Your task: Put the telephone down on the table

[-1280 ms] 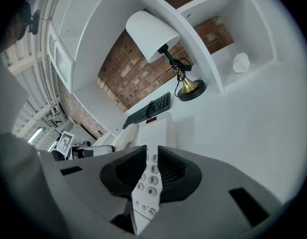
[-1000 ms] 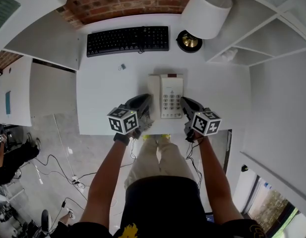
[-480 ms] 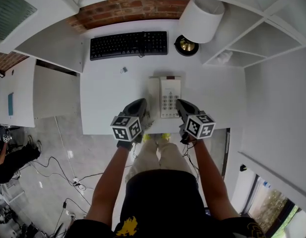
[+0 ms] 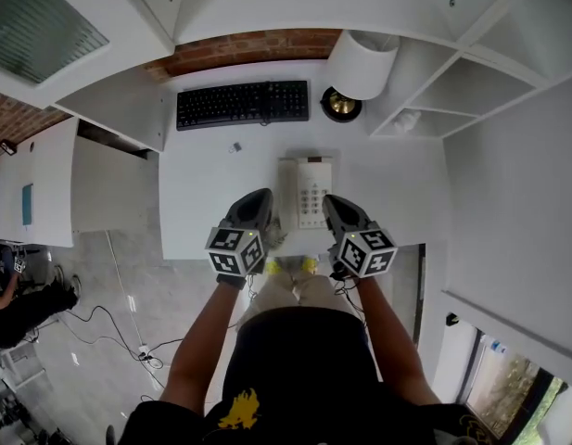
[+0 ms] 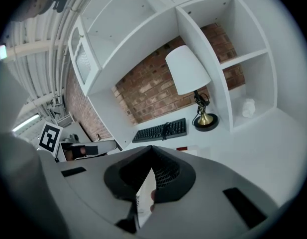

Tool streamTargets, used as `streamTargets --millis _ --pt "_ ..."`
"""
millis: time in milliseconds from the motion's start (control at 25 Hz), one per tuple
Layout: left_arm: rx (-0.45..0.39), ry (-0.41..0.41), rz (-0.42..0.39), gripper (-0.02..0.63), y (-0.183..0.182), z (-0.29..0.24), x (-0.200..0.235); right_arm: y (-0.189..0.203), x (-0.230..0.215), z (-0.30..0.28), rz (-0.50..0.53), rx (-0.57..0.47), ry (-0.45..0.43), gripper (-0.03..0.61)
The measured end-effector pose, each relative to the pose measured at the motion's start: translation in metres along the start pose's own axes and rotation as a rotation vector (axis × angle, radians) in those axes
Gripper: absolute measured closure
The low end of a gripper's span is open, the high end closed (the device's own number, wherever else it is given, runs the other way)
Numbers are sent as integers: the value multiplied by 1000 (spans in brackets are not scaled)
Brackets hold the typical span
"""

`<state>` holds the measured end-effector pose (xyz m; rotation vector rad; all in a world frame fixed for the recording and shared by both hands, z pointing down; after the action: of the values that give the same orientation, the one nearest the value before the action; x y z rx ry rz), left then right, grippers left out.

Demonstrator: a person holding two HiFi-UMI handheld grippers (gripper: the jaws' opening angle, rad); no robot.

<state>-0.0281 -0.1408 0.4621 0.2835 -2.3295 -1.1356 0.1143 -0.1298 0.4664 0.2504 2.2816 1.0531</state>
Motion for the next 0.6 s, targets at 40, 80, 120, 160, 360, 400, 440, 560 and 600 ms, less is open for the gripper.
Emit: streamTargets --millis 40,80,120,160,360,400,440,560,600 --pt "-8 5 -6 597 -5 4 -4 -5 5 3 8 -8 -1 581" --pt "-17 7 -9 597 -11 8 -7 -11 9 7 18 -18 -3 581" --pt "-28 8 -10 597 -16 12 -9 -17 14 10 29 -27 -4 581" --pt "-37 10 -13 597 -21 16 -12 -23 18 14 41 -35 -5 581" --pt "-62 14 -62 597 -48 34 -18 -54 38 32 94 -79 2 581" --pt "-70 14 -75 597 -55 38 -17 -61 42 35 101 -92 2 581" --pt "-80 13 -88 597 -62 43 -16 -68 46 39 109 -104 2 581" --pt "-124 4 -103 597 -87 52 -11 -82 48 52 133 -127 17 581" --pt "-140 -4 -107 597 -95 56 -9 -84 47 56 131 -131 25 581"
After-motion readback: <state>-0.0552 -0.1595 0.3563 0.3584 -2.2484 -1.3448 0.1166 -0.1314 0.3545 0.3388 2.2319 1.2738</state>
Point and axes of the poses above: the fingertips, and each gripper's own axes: z backward along the fingers, x to its left, y out of its underside, the point moved 1 cm from there along z, backward along the fingers, and after that the axes turned 8 degrees about x, right-handed, at the moved point
